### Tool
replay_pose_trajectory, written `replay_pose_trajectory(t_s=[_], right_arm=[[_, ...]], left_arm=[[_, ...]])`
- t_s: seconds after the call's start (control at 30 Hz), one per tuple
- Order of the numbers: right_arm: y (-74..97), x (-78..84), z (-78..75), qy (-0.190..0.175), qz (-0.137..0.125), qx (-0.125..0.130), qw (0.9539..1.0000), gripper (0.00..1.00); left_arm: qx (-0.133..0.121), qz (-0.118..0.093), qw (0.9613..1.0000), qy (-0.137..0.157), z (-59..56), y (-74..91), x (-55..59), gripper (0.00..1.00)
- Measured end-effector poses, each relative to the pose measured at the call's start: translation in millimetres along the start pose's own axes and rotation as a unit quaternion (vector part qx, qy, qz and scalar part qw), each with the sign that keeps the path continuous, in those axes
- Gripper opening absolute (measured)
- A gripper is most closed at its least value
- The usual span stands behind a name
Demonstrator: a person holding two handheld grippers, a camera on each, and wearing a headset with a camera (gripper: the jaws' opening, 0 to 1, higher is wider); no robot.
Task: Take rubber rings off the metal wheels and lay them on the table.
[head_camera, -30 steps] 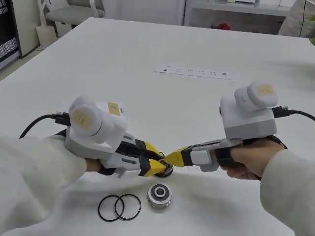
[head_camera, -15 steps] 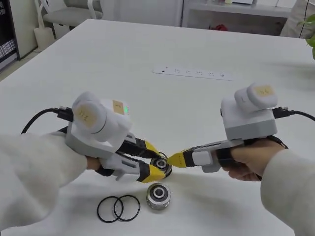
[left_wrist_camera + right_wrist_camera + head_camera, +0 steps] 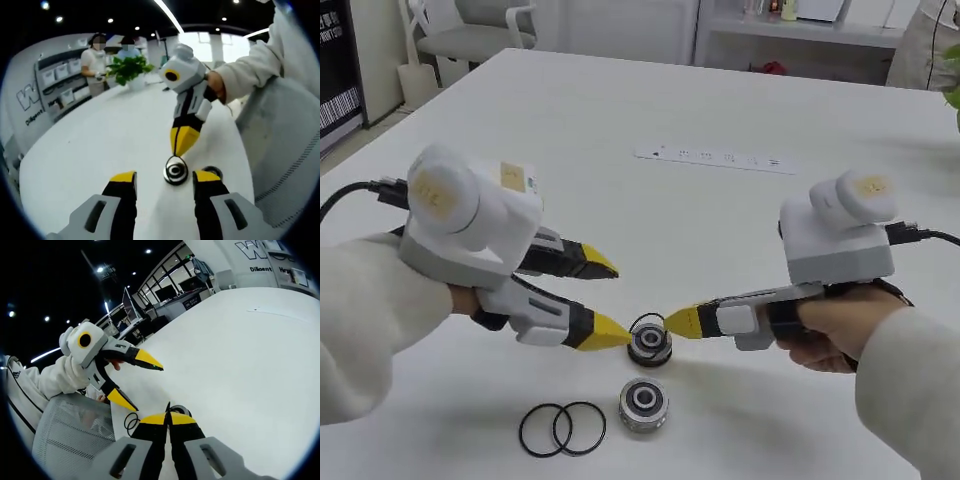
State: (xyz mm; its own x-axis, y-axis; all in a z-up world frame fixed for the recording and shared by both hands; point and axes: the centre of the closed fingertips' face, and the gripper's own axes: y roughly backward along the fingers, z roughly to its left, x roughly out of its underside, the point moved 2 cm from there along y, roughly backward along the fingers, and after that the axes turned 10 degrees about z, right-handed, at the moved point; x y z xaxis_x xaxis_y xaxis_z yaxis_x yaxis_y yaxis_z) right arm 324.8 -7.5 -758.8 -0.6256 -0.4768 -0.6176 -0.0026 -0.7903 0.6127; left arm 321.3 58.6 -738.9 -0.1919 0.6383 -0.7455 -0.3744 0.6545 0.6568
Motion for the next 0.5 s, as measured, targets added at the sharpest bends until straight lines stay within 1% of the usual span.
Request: replay_pose_trajectory(t_s=[0.1,0.3,0.5], right_arm=[[2.1,-2.5,0.6,0.000,-0.005,0.000,1.0000,0.00],[10.7,-11.1,1.7,-0.003,-0.024,0.000,0.9997,0.00],[15.9,-18.7,5.6,-0.007,-0.043,-0.005,0.9990,0.00]], left_arm=[[-0.005,0.004,1.0000,-0.003,1.1,5.4,1.4,0.48],[-0.006,-0.006,0.9999,0.009,2.7,14.8,-0.1,0.55],[-0.009,-0.007,0.9998,0.016,1.5,24.0,3.9,0.59]])
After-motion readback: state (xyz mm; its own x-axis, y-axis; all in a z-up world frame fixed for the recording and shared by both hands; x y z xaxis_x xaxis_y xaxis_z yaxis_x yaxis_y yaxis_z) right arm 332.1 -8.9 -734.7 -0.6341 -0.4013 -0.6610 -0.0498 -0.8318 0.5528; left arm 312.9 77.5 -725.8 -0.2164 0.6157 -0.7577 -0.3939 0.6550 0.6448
